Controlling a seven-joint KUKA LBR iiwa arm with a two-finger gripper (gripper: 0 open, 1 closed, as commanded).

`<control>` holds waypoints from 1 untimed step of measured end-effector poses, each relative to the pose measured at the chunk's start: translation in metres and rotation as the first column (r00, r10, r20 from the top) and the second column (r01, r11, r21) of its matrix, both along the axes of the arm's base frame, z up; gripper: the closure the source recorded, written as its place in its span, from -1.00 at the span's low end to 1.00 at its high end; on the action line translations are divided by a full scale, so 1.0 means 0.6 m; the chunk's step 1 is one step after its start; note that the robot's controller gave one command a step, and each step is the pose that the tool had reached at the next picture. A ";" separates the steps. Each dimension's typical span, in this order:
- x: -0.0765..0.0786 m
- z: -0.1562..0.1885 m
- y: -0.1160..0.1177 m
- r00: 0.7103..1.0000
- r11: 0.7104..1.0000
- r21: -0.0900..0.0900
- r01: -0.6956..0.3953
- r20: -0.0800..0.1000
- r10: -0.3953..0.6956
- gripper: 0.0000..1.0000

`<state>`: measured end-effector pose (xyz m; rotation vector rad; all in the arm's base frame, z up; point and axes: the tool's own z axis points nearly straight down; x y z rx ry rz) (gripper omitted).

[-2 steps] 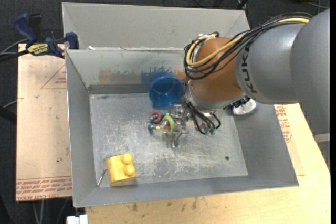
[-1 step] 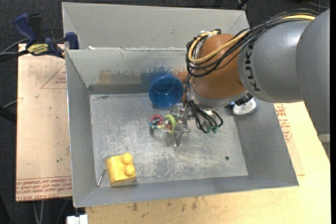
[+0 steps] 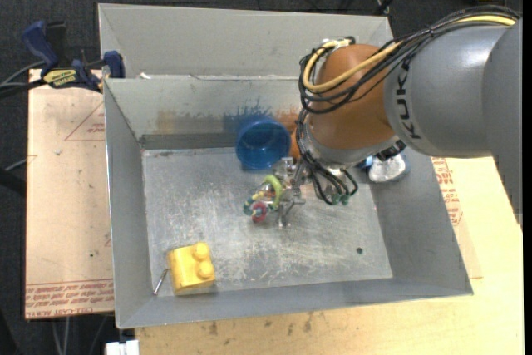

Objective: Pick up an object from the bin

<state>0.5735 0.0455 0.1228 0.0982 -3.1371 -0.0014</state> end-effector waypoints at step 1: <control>0.001 0.028 0.000 1.000 1.000 0.000 0.000 0.003 0.000 1.00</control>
Offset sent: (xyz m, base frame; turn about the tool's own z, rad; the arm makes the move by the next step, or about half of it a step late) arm 0.0000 0.0000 0.0019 0.0000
